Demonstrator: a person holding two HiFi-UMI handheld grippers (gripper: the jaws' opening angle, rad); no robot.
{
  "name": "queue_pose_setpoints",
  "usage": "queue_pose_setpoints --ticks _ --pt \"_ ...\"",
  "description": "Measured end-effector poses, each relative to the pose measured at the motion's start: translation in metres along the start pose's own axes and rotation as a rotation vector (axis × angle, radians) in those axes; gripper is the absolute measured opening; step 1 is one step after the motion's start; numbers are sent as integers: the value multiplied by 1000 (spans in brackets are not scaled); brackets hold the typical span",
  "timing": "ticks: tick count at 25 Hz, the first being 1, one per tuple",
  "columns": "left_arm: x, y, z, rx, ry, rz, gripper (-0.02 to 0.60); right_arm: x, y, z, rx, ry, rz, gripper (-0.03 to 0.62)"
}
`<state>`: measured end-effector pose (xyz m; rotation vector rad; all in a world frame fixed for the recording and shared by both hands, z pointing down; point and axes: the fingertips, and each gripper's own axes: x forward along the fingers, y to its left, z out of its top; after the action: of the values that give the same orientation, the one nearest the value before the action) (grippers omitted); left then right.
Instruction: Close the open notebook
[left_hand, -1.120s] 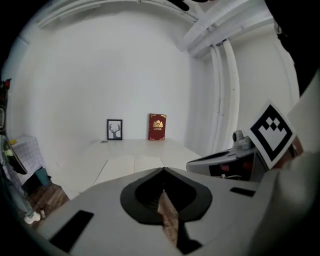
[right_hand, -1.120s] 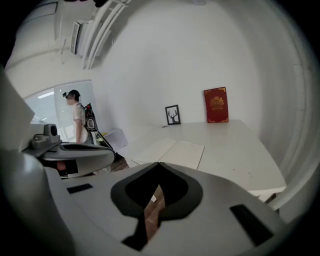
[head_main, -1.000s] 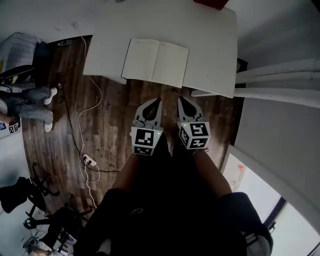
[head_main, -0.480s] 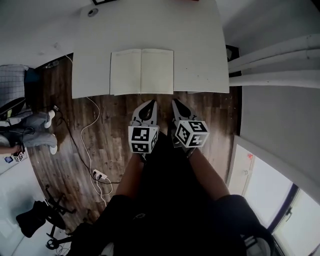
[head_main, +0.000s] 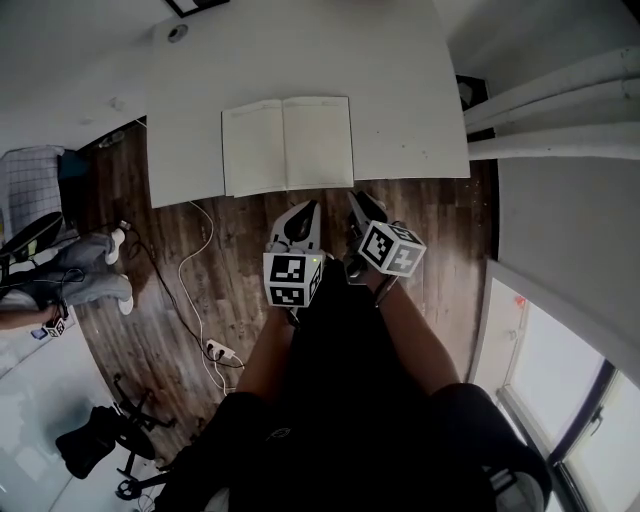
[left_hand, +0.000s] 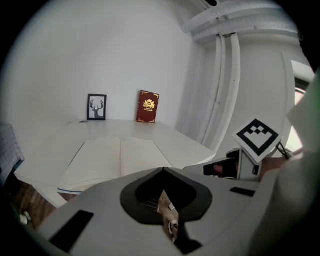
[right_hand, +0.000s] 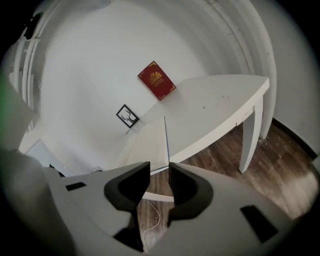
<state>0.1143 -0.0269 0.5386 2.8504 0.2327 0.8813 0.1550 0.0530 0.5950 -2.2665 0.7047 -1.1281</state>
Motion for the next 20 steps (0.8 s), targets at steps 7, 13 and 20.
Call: queue_pose_setpoints --ticks 7,13,20 --pt "-1 -6 -9 4 25 -12 2 15 -10 0 147 -16 10 129" --pt "4 -8 -12 3 39 -20 2 27 -8 1 181 -18 47 129" --pt "3 -1 -11 -15 34 -8 2 26 -5 7 140 -22 41 63"
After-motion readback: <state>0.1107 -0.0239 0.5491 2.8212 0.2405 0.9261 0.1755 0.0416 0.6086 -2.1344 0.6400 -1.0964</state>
